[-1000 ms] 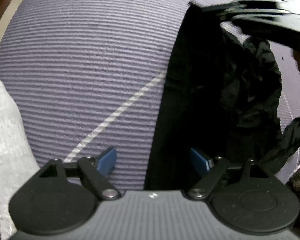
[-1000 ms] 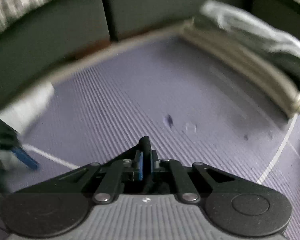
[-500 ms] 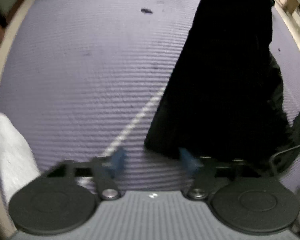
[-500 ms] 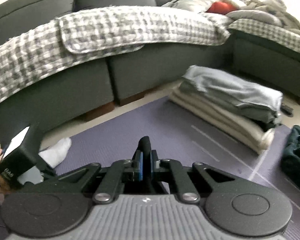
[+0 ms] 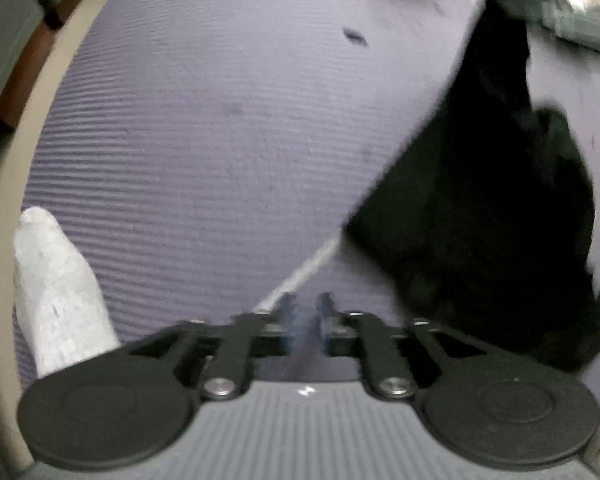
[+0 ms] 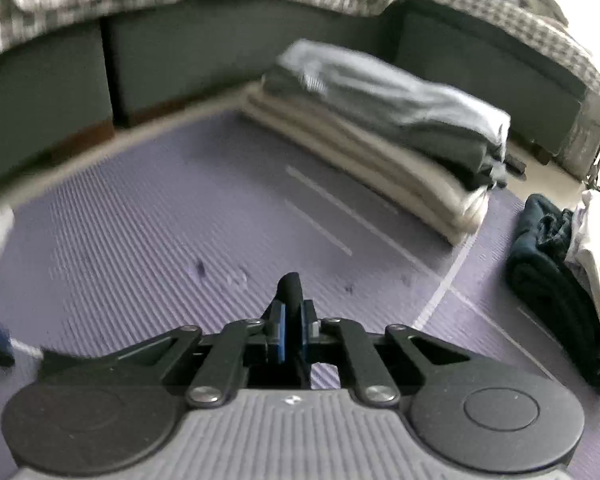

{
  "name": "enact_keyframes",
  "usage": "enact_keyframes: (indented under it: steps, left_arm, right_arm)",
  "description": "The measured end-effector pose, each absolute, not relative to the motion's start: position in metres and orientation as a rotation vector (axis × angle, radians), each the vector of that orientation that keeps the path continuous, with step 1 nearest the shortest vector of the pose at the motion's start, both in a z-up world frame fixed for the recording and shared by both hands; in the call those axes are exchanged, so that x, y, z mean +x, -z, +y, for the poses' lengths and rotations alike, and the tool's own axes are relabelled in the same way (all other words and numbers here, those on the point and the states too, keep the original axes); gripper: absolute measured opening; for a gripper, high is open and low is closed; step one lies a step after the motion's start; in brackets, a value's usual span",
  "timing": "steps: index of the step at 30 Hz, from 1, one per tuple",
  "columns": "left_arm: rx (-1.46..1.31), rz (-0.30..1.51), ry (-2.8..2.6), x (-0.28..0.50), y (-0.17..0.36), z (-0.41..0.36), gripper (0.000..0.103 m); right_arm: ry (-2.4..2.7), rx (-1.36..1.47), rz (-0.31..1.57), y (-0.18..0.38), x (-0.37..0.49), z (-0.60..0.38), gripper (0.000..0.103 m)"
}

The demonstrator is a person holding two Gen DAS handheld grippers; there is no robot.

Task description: Fold clothes

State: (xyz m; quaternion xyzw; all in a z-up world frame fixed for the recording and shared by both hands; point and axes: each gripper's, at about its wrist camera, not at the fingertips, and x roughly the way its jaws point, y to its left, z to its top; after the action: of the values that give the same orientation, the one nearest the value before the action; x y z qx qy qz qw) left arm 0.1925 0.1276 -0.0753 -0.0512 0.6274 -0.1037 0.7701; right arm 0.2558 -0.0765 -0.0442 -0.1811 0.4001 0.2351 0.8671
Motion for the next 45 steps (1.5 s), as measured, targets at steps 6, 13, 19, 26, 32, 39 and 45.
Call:
enact_keyframes:
  steps: [6,13,19,26,32,39,45]
  left_arm:
    - [-0.207,1.399,0.240,0.199,0.086,0.124,0.053]
    - [-0.202,1.348,0.157,0.191,0.068,0.130,0.002]
    - [-0.082,1.319,0.050,0.180,0.057,0.146,0.001]
    - [-0.114,1.281,-0.048,0.183,0.044,0.187,0.001]
    - [-0.095,1.200,-0.132,0.196,0.048,0.192,0.001]
    - [-0.120,1.127,-0.249,0.206,0.049,0.225,0.001]
    - [-0.166,1.141,-0.349,0.213,0.069,0.257,0.002]
  right_arm:
    - [-0.472,-0.380,0.866,0.055,0.261,-0.082,0.007]
    - [-0.453,-0.358,0.873,0.060,0.259,-0.085,0.007]
    - [-0.407,-0.421,0.792,0.053,0.255,-0.080,0.003]
    - [-0.460,-0.494,0.724,0.040,0.274,-0.039,0.003]
    - [-0.504,-0.580,0.648,0.029,0.309,0.023,0.003]
    - [-0.540,-0.619,0.579,0.029,0.336,0.084,0.003]
    - [-0.586,-0.649,0.552,0.051,0.345,0.141,0.003]
